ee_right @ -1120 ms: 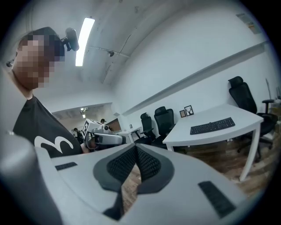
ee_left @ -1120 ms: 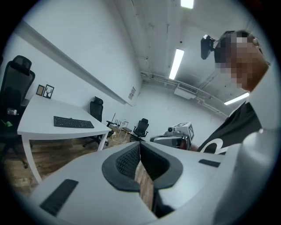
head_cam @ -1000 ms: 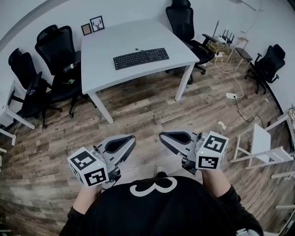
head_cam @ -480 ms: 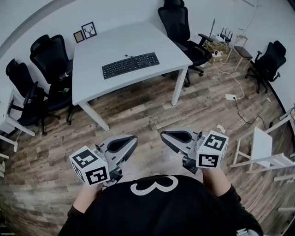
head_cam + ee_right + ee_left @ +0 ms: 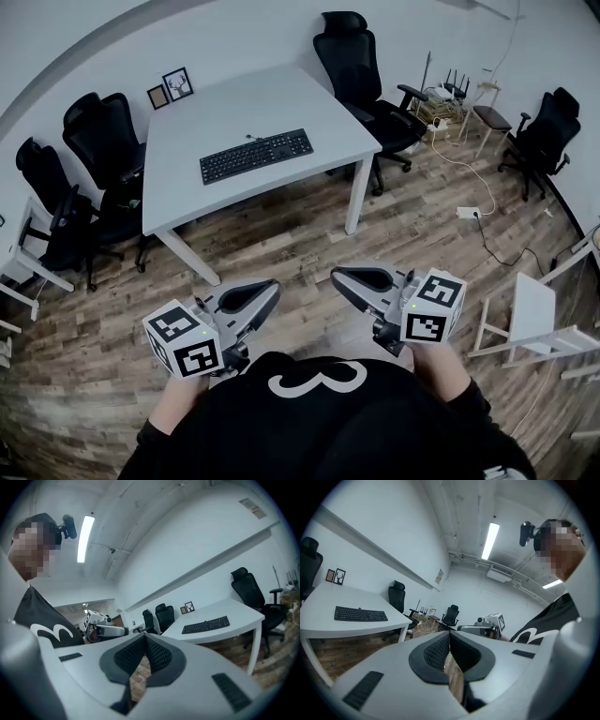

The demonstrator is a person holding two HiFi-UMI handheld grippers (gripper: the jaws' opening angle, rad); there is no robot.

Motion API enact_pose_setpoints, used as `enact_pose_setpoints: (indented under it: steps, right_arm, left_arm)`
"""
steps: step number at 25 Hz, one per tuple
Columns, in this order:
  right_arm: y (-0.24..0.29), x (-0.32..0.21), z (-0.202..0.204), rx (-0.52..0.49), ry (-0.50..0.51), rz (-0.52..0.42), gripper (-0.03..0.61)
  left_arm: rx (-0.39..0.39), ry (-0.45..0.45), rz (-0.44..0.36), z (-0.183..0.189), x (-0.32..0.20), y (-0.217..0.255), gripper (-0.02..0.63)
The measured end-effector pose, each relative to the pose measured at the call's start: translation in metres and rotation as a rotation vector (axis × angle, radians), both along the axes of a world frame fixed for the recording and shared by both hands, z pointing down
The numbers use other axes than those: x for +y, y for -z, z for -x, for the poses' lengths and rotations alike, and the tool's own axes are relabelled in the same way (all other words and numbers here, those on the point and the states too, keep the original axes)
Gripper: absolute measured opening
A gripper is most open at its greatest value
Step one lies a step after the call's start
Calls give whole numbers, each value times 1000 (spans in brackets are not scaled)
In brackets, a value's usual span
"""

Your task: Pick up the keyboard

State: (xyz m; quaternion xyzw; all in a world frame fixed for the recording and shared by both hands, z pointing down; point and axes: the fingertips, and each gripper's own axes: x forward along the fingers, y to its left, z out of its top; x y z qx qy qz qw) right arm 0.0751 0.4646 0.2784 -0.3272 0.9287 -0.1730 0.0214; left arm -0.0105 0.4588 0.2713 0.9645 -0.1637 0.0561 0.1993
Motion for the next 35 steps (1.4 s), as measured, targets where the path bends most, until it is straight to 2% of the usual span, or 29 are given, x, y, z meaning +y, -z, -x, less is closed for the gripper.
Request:
enact_pose_setpoints:
  steps: [8,12,21,27,35]
  right_arm:
    - [-12,-41,-2,-3,-15,38,11]
    - [-17,-69,-12,-10,-44,64,10]
    - [-36,-168,-27,-34,-111,132,10]
    - [-43,-241,-20,-10,-110,167,11]
    - [-36,-324,3,32,-70,168,11]
  left_arm:
    - [33,27,77,5,-48,-13,14]
    - [33,0,116,-7,-82,-23,14]
    - [26,-43,148,-18,-186,-37,14]
    - [28,1,156,3,-261,-42,14]
    - [91,81,196,51,-343,-45,14]
